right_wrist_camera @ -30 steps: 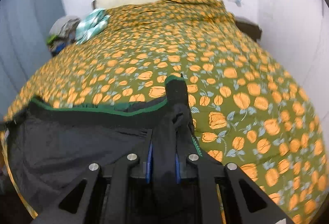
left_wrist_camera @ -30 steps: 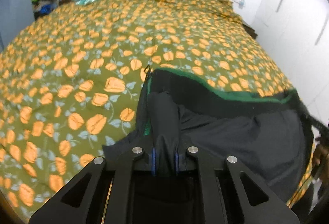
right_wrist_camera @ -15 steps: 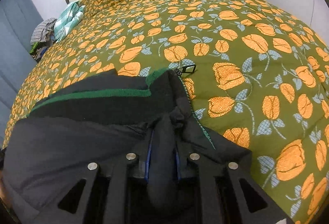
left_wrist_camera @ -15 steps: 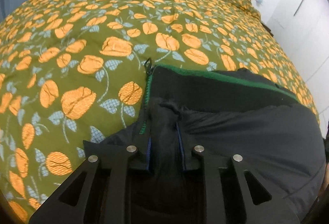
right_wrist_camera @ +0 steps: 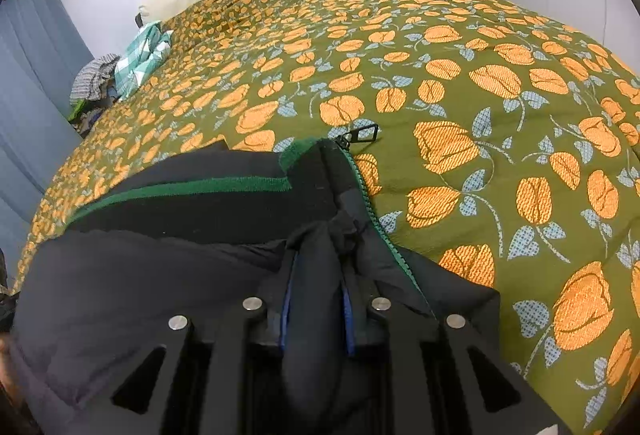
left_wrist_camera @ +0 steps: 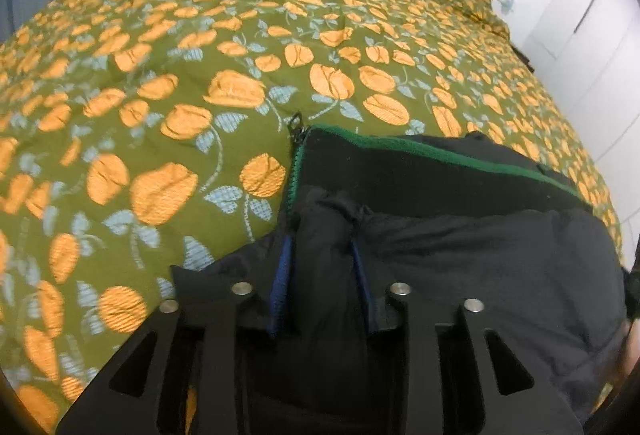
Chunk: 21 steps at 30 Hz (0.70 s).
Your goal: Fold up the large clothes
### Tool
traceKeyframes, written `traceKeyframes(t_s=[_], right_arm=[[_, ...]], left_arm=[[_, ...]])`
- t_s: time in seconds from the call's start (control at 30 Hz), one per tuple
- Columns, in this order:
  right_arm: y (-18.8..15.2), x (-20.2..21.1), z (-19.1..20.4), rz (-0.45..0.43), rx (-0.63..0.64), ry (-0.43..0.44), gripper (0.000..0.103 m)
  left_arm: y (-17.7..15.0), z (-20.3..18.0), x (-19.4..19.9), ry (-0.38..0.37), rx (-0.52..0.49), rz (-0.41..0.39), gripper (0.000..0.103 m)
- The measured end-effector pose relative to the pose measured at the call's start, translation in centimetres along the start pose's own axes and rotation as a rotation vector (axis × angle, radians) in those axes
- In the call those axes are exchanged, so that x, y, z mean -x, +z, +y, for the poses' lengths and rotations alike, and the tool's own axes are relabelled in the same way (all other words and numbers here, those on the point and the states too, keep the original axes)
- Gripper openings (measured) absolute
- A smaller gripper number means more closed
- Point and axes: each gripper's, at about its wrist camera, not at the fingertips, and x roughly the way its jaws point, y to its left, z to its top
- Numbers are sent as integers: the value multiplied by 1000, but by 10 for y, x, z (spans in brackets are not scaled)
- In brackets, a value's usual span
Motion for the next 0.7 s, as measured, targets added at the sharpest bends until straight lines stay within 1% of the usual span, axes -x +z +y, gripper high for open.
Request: traceKeyframes(t_s=[0.03, 0.07, 0.1, 0.13, 0.17, 0.2, 0.27, 0.37, 0.4, 0.5, 0.57, 0.63, 0.7], right_arm=[[2, 3, -1, 5, -8, 7, 26], [4, 7, -3, 14, -21, 18, 29], [6, 11, -4, 19, -31, 29, 38], [9, 18, -4, 20, -43, 42, 50], [12, 24, -4, 17, -50, 48, 55], [15, 34, -3, 4, -54, 53, 59], [19, 56, 2, -31, -35, 78, 59], [19, 83, 13, -62, 17, 103, 59], [15, 93, 19, -68, 45, 120, 60], [-1, 104, 25, -65, 88, 142, 61], [-19, 100, 27, -42, 120, 129, 61], [-32, 89, 22, -14, 126, 105, 61], [-44, 77, 12, 6, 111, 113, 61]], left_arm=[[0, 0, 7, 17, -6, -6, 57], [0, 0, 17, 19, -12, -22, 59], [-1, 1, 28, 0, -16, -39, 62], [-2, 3, 39, -23, -18, -52, 63], [-4, 4, 48, -32, -23, -63, 64], [-5, 4, 55, -31, -32, -72, 68], [-11, 6, 69, -16, -49, -94, 71], [-22, 11, 77, -13, -48, -103, 74], [-27, 13, 76, -6, -47, -101, 76], [-39, 16, 61, 18, -50, -70, 77], [-45, 22, 49, 7, -23, -51, 81], [-50, 32, 40, -22, 29, -45, 89], [-54, 46, 30, -93, 114, -17, 90]])
